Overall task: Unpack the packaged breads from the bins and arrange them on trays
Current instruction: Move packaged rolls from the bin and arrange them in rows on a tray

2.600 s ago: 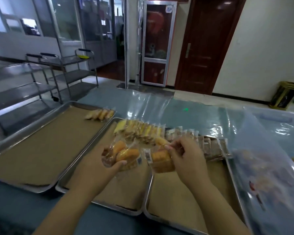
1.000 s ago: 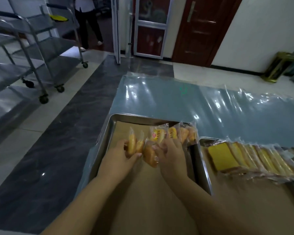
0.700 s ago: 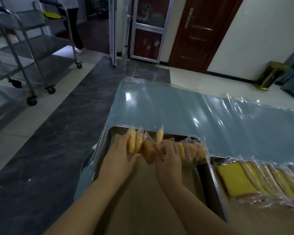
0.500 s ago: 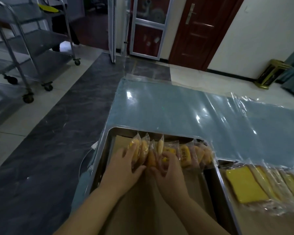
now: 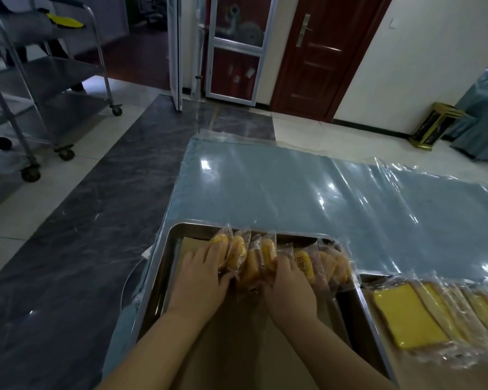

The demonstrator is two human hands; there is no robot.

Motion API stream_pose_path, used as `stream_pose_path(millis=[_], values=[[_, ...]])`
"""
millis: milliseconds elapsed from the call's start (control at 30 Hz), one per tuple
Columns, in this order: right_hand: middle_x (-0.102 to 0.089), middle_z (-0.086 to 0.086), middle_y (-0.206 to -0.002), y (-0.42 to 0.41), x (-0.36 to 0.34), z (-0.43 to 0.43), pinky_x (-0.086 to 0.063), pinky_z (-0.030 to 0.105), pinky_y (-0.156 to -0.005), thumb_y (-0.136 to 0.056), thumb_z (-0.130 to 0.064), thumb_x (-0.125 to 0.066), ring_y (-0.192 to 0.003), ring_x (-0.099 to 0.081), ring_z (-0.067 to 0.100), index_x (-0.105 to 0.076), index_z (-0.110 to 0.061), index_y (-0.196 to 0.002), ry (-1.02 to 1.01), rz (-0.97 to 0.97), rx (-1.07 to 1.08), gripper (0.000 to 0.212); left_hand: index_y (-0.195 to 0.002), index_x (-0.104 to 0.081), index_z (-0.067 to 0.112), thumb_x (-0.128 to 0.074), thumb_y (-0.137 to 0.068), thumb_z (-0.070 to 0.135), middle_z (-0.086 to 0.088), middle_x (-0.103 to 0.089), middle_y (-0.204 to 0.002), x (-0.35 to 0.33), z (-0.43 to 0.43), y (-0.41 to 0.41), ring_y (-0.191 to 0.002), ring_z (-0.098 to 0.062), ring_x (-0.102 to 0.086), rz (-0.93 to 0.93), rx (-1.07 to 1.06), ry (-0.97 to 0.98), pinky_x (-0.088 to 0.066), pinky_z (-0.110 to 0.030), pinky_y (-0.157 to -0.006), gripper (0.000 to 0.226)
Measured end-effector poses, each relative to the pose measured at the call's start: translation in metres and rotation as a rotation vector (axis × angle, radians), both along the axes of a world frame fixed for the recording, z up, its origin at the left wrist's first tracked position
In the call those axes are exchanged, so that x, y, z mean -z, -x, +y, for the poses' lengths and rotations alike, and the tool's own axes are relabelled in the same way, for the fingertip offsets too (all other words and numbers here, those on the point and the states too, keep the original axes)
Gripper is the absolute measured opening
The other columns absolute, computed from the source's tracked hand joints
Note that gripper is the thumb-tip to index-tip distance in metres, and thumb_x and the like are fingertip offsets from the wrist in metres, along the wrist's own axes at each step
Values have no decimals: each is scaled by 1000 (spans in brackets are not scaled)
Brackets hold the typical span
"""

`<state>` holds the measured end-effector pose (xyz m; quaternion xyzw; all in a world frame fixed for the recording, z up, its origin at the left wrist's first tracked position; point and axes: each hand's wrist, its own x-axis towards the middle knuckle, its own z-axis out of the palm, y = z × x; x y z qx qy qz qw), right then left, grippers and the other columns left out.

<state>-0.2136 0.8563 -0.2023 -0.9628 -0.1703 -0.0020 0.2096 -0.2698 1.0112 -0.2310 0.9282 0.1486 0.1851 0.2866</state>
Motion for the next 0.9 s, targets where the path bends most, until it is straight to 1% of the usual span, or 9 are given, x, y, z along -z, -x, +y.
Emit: stream_pose_path(millis=[67, 200, 267, 367, 500, 600, 733, 867, 900], values=[[-49, -6, -123, -2, -4, 3, -47, 27, -85, -85, -31, -59, -109, -49, 11, -45, -23, -120, 39, 22, 0, 38, -128, -44, 26, -63, -83, 38, 2, -50, -125, -3, 1, -2, -110, -13, -43, 20, 0, -9, -33, -25, -91, 50], [-45, -1, -132, 0, -16, -4, -45, 33, -92, -84, -37, -60, -119, -44, 18, -44, -20, -127, 106, 83, -32, 49, -136, -35, 31, -63, -82, 41, 4, -43, -137, -13, 0, 11, -125, -22, -38, 141, 3, -37, -34, -35, -103, 61], [-48, -1, -130, 4, -26, -14, -44, 34, -90, -87, -36, -55, -118, -45, 19, -48, -20, -124, 100, 99, -58, 41, -137, -32, 34, -63, -81, 43, 2, -41, -137, -24, -4, 24, -124, -25, -38, 182, -10, -59, -37, -38, -101, 64], [-57, -5, -111, 17, -45, -36, -45, 31, -77, -88, -35, -52, -99, -52, 15, -53, -25, -112, 25, 142, -95, 26, -136, -32, 34, -61, -82, 44, 0, -42, -134, -43, -14, 45, -121, -26, -40, 190, -29, -82, -40, -38, -97, 62], [-57, -10, -84, 42, -73, -79, -50, 28, -70, -85, -38, -58, -77, -54, 9, -54, -27, -93, 50, 124, -163, 14, -130, -38, 33, -57, -85, 47, 1, -45, -131, -72, -37, 71, -116, -21, -47, 181, 0, -139, -44, -35, -92, 51], [-59, -9, -90, 58, -97, -117, -50, 29, -72, -83, -43, -59, -82, -55, 11, -55, -29, -101, 130, 125, -199, 24, -123, -47, 30, -57, -85, 46, 3, -49, -129, -94, -65, 85, -112, -17, -49, 161, 62, -167, -45, -32, -88, 42], [-61, -4, -99, 73, -129, -176, -48, 29, -71, -81, -48, -61, -88, -55, 15, -55, -24, -105, 197, 129, -225, 34, -116, -54, 30, -58, -84, 47, 4, -51, -131, -125, -115, 96, -123, -18, -43, 124, 143, -237, -46, -35, -89, 37], [-62, -4, -107, 89, -154, -245, -50, 33, -79, -81, -51, -62, -94, -57, 16, -54, -26, -111, 205, 140, -206, 40, -118, -53, 34, -57, -83, 52, 9, -58, -117, -152, -178, 106, -102, -12, -54, 86, 183, -264, -43, -27, -74, 39], [-62, -3, -109, 93, -159, -264, -50, 35, -82, -81, -51, -62, -96, -57, 18, -55, -26, -112, 206, 138, -202, 40, -116, -54, 35, -57, -83, 52, 10, -59, -114, -158, -196, 108, -99, -11, -55, 71, 204, -275, -44, -27, -73, 38]])
